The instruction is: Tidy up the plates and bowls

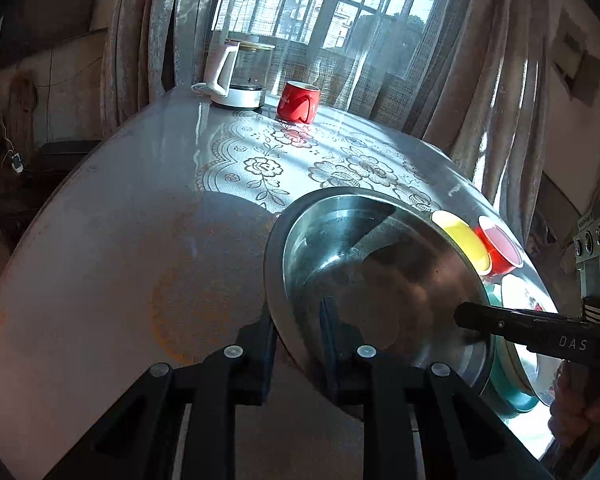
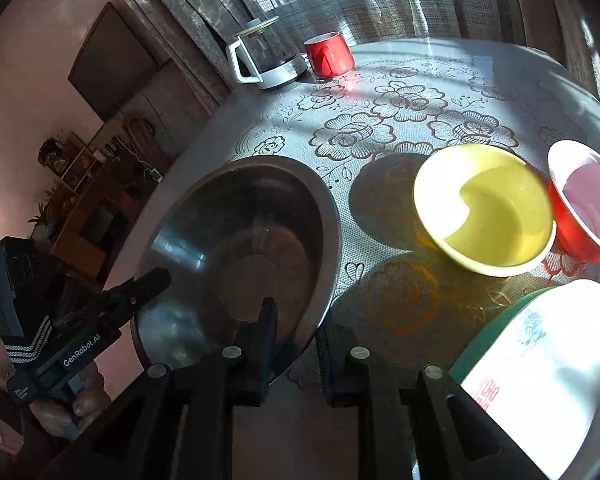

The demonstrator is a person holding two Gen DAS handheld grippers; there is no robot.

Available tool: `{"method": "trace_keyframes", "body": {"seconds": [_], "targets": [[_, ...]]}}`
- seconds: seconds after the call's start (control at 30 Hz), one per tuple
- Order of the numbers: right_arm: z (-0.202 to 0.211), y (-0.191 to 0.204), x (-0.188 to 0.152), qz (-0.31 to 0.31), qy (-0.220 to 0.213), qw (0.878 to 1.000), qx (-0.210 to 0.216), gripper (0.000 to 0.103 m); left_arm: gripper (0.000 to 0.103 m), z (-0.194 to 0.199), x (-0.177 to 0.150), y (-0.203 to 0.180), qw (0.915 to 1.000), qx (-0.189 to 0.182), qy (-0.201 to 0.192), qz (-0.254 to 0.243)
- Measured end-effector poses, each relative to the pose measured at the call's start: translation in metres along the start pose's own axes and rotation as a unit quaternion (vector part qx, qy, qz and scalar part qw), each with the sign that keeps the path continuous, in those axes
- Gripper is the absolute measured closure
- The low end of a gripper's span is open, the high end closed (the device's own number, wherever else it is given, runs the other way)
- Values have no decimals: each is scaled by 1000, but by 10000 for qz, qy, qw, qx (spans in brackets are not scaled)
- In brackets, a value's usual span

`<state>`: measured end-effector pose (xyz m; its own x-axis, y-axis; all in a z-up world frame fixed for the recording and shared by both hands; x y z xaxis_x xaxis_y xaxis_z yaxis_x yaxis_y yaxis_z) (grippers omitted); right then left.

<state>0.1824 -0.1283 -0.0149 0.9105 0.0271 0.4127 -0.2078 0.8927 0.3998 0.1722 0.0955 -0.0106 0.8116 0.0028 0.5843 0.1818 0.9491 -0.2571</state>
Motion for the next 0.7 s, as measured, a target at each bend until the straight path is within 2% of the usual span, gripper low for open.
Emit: {"method": "trace_keyframes", "body": {"seconds": [0.17,0.37,0.7], "targets": [[-5,16,-37,-91,199,9996,156,84,82,20,-37,11,9999,43,81,117],[-7,30,-60,5,192,9998,27,83,81,28,-65,17,9996,21,134,241],[-12,35,-71,99,128,9998,-150,83,81,27,-76,15,9995,135,178,214]]}}
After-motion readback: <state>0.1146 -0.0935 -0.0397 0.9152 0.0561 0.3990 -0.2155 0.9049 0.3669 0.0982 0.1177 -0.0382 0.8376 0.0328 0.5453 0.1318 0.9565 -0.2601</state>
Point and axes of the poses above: each gripper's, at about its wrist camera, not at the fingertips, and z roughly against the way its jaws point, y to its left, x to its top, the point moved 2 cm from there along -z, roughly the way its jaws point, and after that the axes turned 7 degrees about y, right-handed, at the moved point
